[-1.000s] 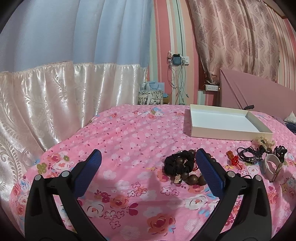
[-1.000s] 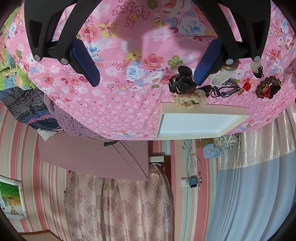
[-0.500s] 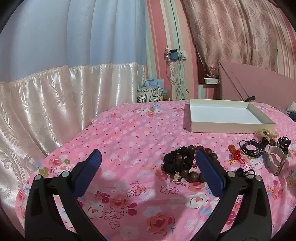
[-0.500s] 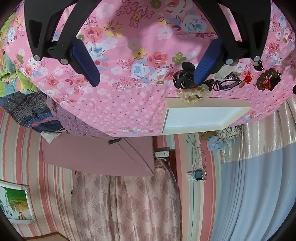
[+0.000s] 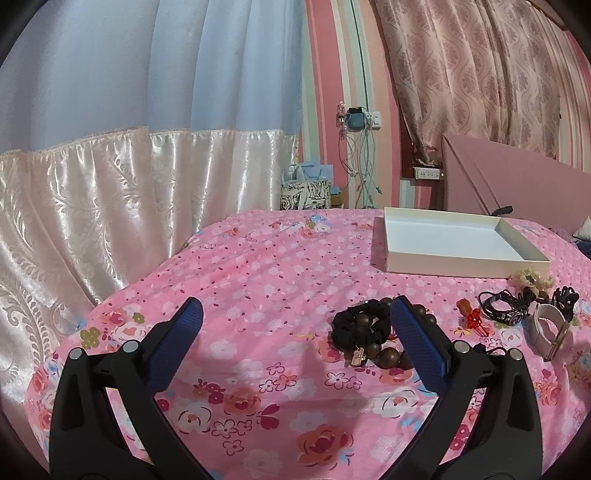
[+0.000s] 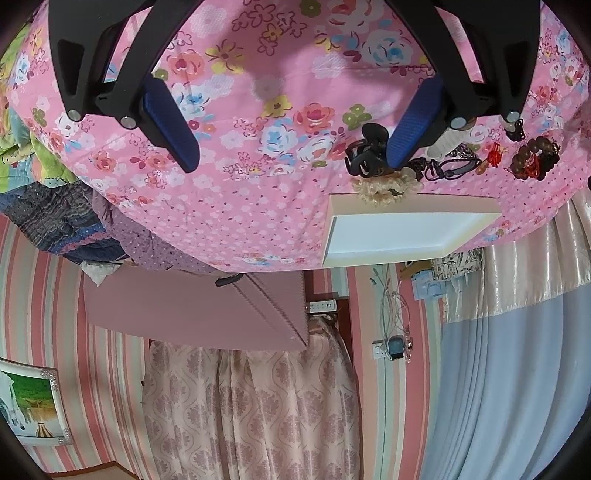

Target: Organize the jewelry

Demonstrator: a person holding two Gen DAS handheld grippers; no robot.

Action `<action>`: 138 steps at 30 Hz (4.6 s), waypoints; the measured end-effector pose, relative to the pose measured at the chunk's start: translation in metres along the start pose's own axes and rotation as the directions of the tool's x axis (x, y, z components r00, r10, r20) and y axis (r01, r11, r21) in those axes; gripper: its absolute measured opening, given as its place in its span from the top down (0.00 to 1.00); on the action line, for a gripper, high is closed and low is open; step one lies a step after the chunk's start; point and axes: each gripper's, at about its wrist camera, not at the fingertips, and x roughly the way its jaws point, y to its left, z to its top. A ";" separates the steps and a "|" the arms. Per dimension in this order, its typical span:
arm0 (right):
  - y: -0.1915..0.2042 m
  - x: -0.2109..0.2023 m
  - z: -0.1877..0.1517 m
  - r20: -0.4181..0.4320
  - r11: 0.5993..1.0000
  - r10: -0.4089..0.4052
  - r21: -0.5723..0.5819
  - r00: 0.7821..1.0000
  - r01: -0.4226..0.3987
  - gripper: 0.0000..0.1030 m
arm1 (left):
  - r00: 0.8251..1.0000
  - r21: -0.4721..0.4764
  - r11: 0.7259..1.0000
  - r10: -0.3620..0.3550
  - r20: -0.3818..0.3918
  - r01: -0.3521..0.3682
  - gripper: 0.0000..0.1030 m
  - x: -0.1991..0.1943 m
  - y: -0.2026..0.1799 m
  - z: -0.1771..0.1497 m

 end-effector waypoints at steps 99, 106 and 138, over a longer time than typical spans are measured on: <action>0.012 0.017 -0.001 -0.100 0.997 0.042 -0.065 0.994 -0.049 0.02 | 0.969 0.120 0.981 -0.124 -0.212 0.152 0.04 0.038 -0.036 -0.003; 0.014 0.025 -0.003 -0.148 0.995 0.064 -0.067 0.987 -0.075 0.02 | 0.932 0.115 0.976 -0.138 -0.335 0.186 0.43 0.073 -0.053 -0.003; 0.065 0.114 0.003 -0.390 0.984 0.135 -0.054 0.911 -0.169 0.10 | 0.945 -0.057 0.974 -0.225 -0.238 0.218 0.91 0.064 -0.021 0.000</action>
